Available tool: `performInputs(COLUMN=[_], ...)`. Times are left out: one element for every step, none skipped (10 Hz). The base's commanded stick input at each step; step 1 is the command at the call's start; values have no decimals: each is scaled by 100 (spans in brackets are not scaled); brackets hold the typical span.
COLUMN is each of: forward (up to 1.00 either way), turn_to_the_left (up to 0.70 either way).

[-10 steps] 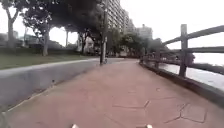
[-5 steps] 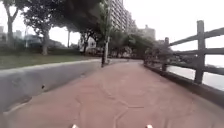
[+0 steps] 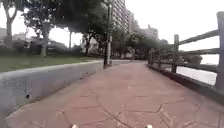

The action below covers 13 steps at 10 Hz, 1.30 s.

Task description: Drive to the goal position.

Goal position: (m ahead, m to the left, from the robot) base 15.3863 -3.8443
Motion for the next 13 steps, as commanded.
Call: performInputs(forward=[100, 100, 100, 100, 100, 100, 100, 100, 100, 100, 100, 100, 100], turn_to_the_left=[-40, -40, -40, -40, -40, -1, 0, 0, 0, 0, 0, 0, 0])
